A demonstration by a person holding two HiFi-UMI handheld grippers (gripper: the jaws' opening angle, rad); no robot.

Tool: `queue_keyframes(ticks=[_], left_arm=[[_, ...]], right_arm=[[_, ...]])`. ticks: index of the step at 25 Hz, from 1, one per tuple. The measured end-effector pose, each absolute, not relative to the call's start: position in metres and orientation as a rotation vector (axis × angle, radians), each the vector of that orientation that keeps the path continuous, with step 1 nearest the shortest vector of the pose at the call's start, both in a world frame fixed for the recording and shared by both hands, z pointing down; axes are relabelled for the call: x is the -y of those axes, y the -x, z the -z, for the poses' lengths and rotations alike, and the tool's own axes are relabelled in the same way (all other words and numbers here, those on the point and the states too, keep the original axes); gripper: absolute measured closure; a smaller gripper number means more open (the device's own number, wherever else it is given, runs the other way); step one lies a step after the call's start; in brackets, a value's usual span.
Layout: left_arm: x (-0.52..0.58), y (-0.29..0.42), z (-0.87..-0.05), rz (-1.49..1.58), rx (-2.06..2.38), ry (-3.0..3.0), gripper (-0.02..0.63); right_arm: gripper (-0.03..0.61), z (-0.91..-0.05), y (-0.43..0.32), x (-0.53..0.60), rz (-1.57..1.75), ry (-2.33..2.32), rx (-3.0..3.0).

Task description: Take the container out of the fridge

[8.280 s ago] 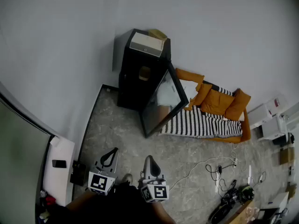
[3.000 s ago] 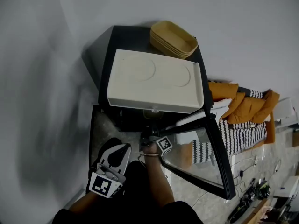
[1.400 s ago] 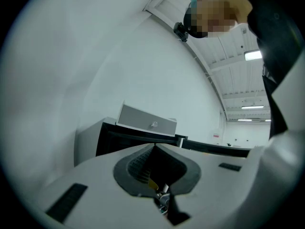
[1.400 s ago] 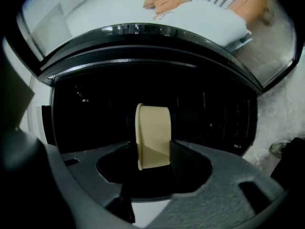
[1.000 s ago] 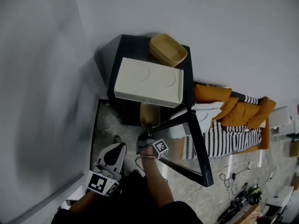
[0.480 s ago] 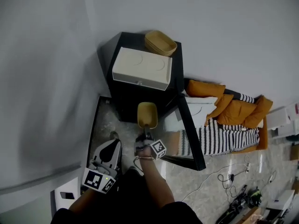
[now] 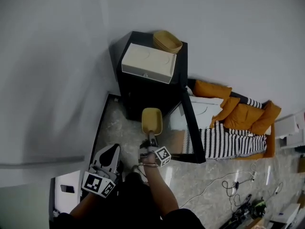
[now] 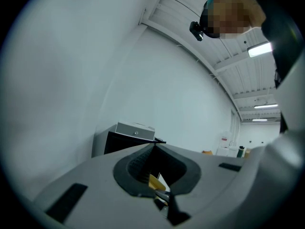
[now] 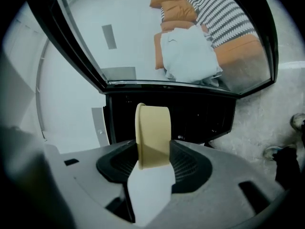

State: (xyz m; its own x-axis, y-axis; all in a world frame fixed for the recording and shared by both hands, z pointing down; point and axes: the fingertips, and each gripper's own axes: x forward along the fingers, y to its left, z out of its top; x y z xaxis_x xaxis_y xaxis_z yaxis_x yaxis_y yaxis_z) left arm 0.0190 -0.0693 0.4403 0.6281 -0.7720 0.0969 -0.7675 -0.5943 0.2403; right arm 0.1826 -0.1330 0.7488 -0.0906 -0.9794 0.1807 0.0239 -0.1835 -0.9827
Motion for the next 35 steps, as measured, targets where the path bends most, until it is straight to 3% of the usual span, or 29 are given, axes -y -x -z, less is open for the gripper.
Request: queue_keyframes(ticks=[18, 35], left_arm=[[0.065, 0.041, -0.429, 0.060, 1.167, -2.607, 0.609], [0.064, 0.091, -0.434, 0.082, 1.212, -2.595, 0.609]], right_arm=[[0.383, -0.682, -0.129, 0.078, 1.395, 1.267, -1.177], [0.383, -0.570, -0.101, 0.026, 1.339, 1.234, -1.216]])
